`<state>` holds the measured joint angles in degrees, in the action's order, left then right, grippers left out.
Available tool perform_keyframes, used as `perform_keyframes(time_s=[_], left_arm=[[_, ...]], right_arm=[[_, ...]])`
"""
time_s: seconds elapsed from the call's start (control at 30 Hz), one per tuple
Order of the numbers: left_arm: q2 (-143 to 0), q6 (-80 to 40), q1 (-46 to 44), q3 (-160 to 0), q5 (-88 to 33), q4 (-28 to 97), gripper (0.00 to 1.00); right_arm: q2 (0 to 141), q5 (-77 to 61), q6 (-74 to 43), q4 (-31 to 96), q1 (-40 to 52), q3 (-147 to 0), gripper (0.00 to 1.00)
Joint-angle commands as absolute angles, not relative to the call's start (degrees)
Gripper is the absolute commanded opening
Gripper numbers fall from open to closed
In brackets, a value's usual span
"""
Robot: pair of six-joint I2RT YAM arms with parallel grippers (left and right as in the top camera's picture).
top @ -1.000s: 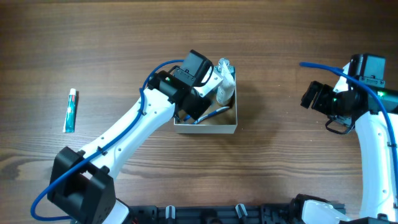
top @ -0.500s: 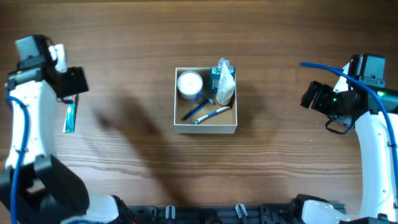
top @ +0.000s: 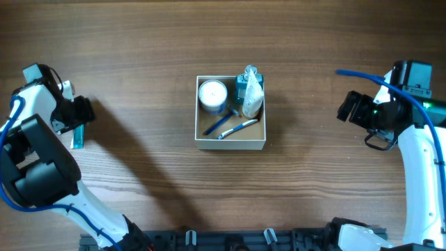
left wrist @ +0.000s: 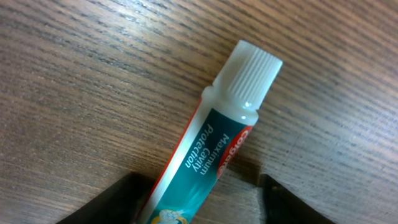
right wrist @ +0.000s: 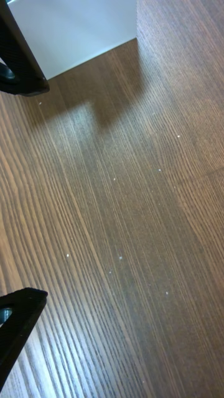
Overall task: Pack container
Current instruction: 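Reach the left gripper to the Colgate toothpaste tube and grasp it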
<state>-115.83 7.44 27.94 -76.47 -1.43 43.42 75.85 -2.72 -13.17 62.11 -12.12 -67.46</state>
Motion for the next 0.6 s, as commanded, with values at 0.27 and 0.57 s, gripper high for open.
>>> perform_keyframes(time_s=[0.27, 0.57], left_arm=[[-115.3, 5.5, 28.2, -76.2, -8.8, 45.9, 0.06], [-86.8, 17.8, -1.2, -76.2, -14.7, 46.7, 0.04]], right_arm=[[76.2, -2.0, -13.0, 62.2, -12.3, -67.0, 1.0], [76.2, -2.0, -13.1, 62.2, -12.3, -67.0, 1.0]])
